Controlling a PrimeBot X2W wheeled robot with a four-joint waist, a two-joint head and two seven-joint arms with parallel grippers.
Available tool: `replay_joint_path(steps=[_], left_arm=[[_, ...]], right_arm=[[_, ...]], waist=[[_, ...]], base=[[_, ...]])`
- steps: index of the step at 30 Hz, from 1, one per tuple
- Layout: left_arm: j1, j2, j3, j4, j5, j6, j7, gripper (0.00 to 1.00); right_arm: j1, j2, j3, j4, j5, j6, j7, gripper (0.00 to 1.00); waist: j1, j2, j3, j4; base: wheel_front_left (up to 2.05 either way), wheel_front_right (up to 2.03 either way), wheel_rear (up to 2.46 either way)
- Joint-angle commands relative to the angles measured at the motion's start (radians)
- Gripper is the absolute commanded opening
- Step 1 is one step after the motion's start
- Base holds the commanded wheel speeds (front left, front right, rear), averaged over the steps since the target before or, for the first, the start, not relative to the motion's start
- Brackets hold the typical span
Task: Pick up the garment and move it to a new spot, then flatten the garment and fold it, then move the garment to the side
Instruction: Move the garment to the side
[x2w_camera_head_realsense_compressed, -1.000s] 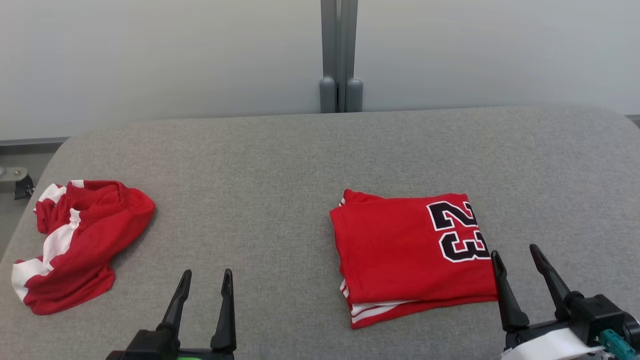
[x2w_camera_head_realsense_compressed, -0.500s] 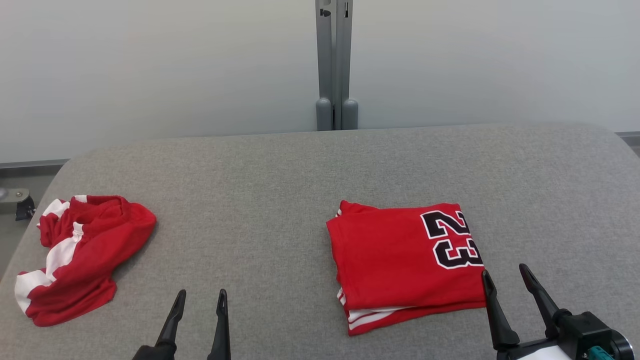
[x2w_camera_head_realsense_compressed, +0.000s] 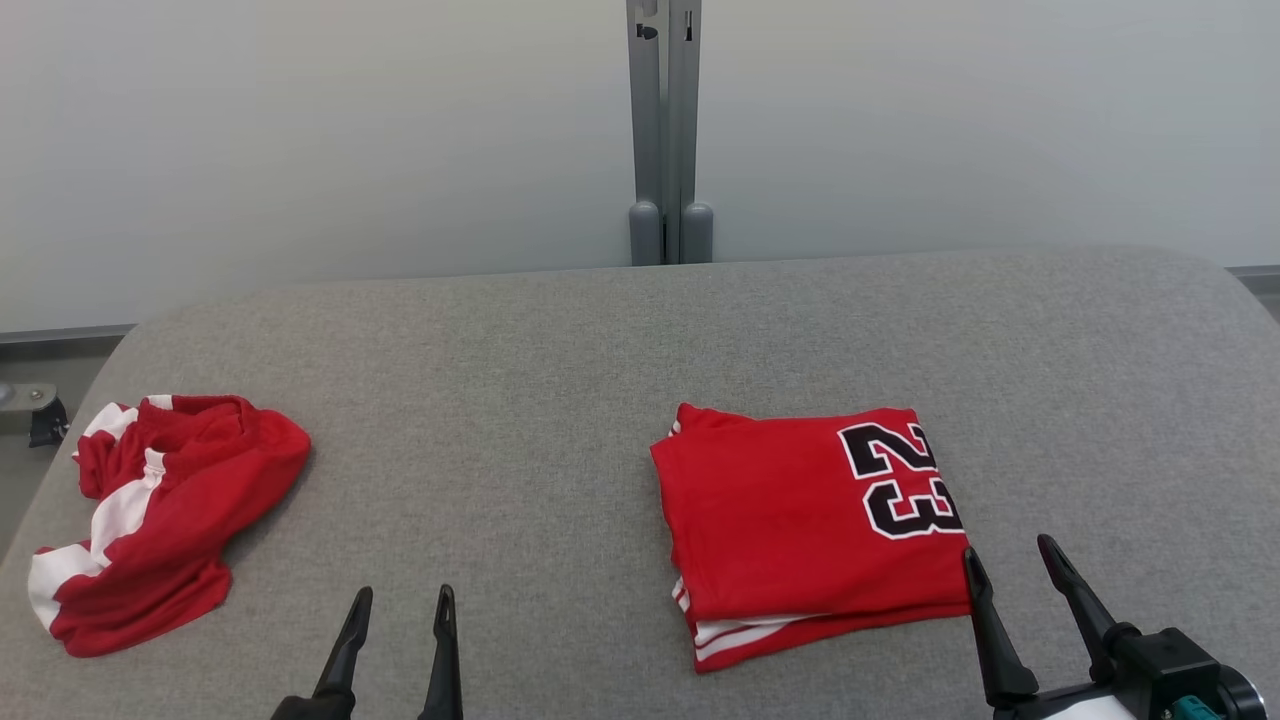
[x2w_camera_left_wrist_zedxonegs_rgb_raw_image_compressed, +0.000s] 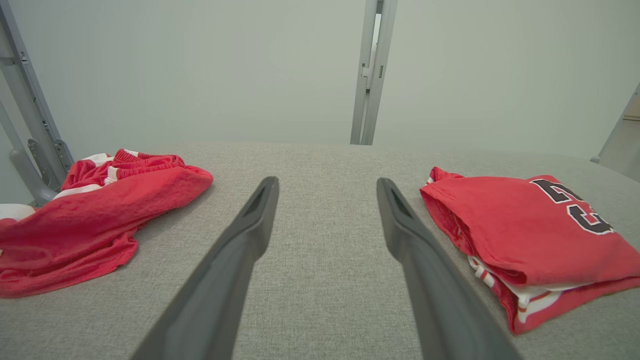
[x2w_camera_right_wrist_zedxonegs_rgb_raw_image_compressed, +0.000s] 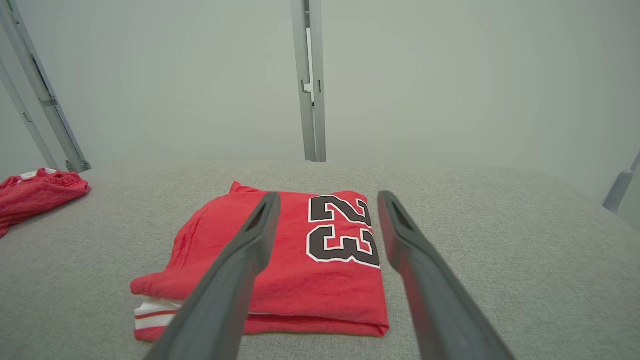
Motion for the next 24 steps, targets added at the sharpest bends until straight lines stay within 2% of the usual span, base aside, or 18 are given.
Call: replay_joint_path(steps=[1,24], left_arm=[[0.005,0.002,-0.002,0.001,-0.004,0.004,0.000,1.00],[-0.003,0.001,-0.003,0.000,-0.004,-0.004,0.000,1.00]], right_arm=[[0.013,0.000,-0.002,0.002,-0.005,-0.001,-0.003,1.00],[0.007,0.005,-0.002,0.006,-0.012,-0.001,-0.003,1.00]], waist=[[0.0000,0.0000,0.000,0.000],[0.0000,0.0000,0.012,0.000]], base=[[0.00,0.00,0.00],[0.00,0.00,0.00]])
